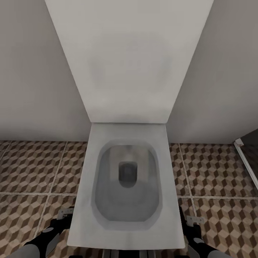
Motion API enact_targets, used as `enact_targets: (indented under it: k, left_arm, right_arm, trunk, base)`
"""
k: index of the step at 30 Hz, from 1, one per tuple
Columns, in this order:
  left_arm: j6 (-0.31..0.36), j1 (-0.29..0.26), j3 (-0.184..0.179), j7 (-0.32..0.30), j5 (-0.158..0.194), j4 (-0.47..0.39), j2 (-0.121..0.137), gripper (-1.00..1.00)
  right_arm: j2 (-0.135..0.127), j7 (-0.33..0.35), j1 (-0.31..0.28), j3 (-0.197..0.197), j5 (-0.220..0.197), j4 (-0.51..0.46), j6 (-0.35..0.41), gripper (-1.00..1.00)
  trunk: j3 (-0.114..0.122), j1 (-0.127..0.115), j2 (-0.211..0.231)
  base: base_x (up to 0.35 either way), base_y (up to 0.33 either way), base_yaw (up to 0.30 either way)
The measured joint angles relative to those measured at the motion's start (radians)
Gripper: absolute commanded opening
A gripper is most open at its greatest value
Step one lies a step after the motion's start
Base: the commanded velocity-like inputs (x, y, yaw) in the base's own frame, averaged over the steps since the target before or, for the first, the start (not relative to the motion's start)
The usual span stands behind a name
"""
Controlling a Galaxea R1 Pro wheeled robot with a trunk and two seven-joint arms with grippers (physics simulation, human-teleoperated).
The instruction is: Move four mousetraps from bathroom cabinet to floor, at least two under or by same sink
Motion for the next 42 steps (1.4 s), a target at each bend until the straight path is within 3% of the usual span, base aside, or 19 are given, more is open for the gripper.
enact_targets:
  k: [21,22,23,42]
  left_arm:
    - [0.000,0.000,0.000,0.000,0.000,0.000,0.000,-1.00]
    - [0.000,0.000,0.000,0.000,0.000,0.000,0.000,-1.00]
    - [0.000,0.000,0.000,0.000,0.000,0.000,0.000,-1.00]
    - [0.000,0.000,0.000,0.000,0.000,0.000,0.000,-1.00]
  right_arm:
    - [-0.010,-0.001,0.001,0.010,-0.029,0.001,0.013,-1.00]
    - [-0.010,-0.001,0.001,0.010,-0.030,0.001,0.013,1.00]
    - [-0.010,-0.004,0.001,-0.010,-0.048,0.004,0.011,1.00]
    - [-0.009,-0.003,0.001,-0.009,-0.049,0.004,0.011,1.00]
  trunk:
    - [0.000,0.000,0.000]
    - [0.000,0.000,0.000]
    - [0.000,0.000,0.000]
    - [0.000,0.000,0.000]
  base:
    - [0.000,0.000,0.000]
    - [0.000,0.000,0.000]
    - [0.000,0.000,0.000]
    - [0.000,0.000,0.000]
